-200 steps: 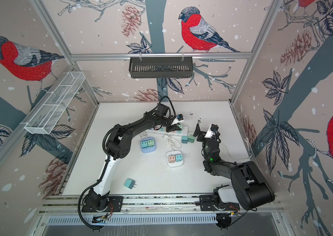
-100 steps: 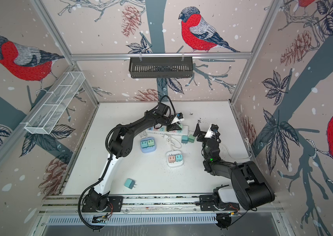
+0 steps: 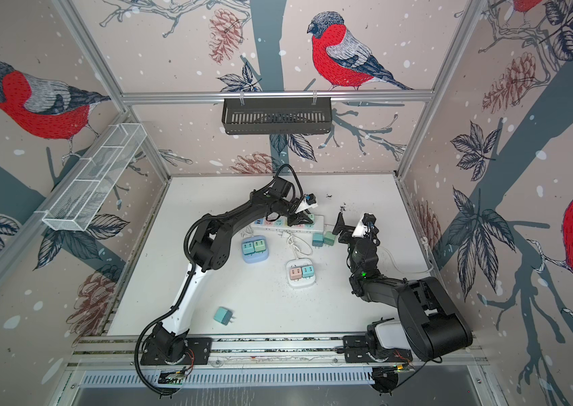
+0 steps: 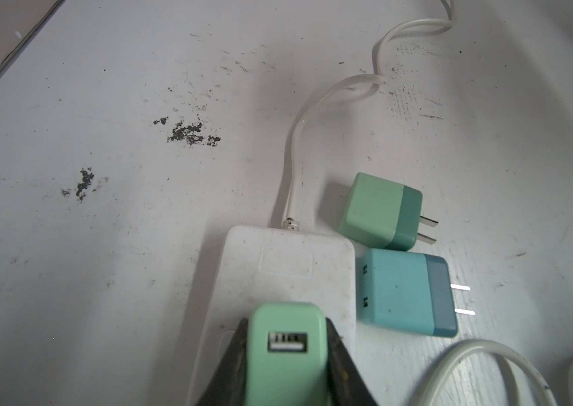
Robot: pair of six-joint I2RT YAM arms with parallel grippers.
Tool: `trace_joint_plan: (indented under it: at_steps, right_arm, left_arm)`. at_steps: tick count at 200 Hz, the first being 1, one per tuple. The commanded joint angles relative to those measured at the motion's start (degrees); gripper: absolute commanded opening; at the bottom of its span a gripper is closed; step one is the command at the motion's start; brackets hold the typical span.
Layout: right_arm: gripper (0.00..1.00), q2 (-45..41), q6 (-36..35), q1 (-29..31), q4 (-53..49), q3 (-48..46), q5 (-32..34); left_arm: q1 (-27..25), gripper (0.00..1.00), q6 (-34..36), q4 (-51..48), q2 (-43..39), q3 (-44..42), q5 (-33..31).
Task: Insert the plug
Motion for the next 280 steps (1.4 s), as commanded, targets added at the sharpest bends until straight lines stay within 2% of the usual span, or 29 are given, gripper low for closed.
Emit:
trace_joint_plan:
  at_steps: [1, 40, 55, 57, 58, 61, 63, 64, 66, 68, 127, 158, 174, 201, 223, 243, 262, 280]
  right_arm:
    - [1.00, 0.03, 0.48, 0.00, -0.46, 0.35, 0.36]
    - [1.00, 0.09, 0.46, 0.04, -0.54, 0.44, 0.32]
    - [1.00, 0.05, 0.48, 0.00, -0.55, 0.44, 0.36]
    - [1.00, 0.08, 0.49, 0.04, -0.50, 0.44, 0.36]
    - [1.00, 0.09, 0.49, 0.06, -0.53, 0.44, 0.36]
    - [1.00, 0.06, 0.49, 0.00, -0.48, 0.44, 0.36]
    - [1.00, 0.06, 0.42, -0.01, -0.53, 0.44, 0.36]
    - [1.00, 0.08, 0.45, -0.01, -0.50, 0.44, 0.36]
    - [1.00, 0.05, 0.48, 0.01, -0.49, 0.44, 0.36]
    - [1.00, 0.08, 0.51, 0.00, -0.51, 0.44, 0.36]
    - [1.00, 0.27, 1.01, 0.03, -1.20, 0.70, 1.32]
    - [1.00, 0.33, 1.31, -0.01, -1.99, 1.08, 1.87]
    - [1.00, 0.28, 1.40, -0.01, -2.11, 1.14, 1.97]
    - [1.00, -0.08, 1.43, 0.05, -2.11, 0.88, 1.67]
    - [1.00, -0.46, 1.85, 0.03, -1.52, 0.22, 2.99]
    - [1.00, 0.29, 2.52, 0.09, -2.57, 1.21, 4.68]
    - [1.00, -0.36, 3.84, 0.14, -9.36, 4.42, 6.44]
    - [1.00, -2.51, 11.07, 0.07, -26.16, 9.79, 11.18]
  left_arm:
    - [-0.35, 0.00, 1.76, -5.89, 1.23, -0.06, -2.88]
    - [-0.86, 0.00, 1.85, -6.01, 1.14, 0.05, -5.66]
    - [-1.00, 0.18, 0.04, -5.01, 1.15, 0.29, -7.56]
    - [-1.00, 0.22, -0.14, -4.84, 1.14, 0.35, -7.71]
    - [-1.00, 0.29, -0.28, -4.78, 1.14, 0.34, -7.75]
    - [-1.01, 0.56, -0.52, -4.65, 1.12, 0.47, -7.77]
    - [-0.94, 0.82, -0.59, -4.64, 1.09, 0.55, -7.79]
    - [-0.93, 0.90, -0.64, -4.64, 1.03, 0.57, -7.74]
    - [-0.92, 0.96, -0.66, -4.64, 0.98, 0.71, -7.58]
    - [-0.85, 0.98, -0.62, -4.68, 0.91, 0.86, -7.54]
    - [-0.92, 0.98, -0.81, -1.42, -7.23, -0.87, -6.74]
    - [-0.90, 0.98, -2.76, 4.25, -16.32, -8.64, -7.13]
    - [-0.92, 0.98, -5.46, 12.01, -24.04, -19.06, -8.70]
    - [-0.74, 0.98, -11.71, 33.67, -40.53, -43.03, -13.20]
    - [0.09, 0.98, -18.32, 48.49, -53.41, -59.30, -19.84]
    - [2.15, 0.98, -26.34, 58.36, -63.83, -71.94, -29.60]
    - [5.65, 0.98, -32.00, 63.53, -71.51, -81.85, -37.00]
    - [9.69, 0.98, -33.64, 62.43, -76.44, -86.95, -37.70]
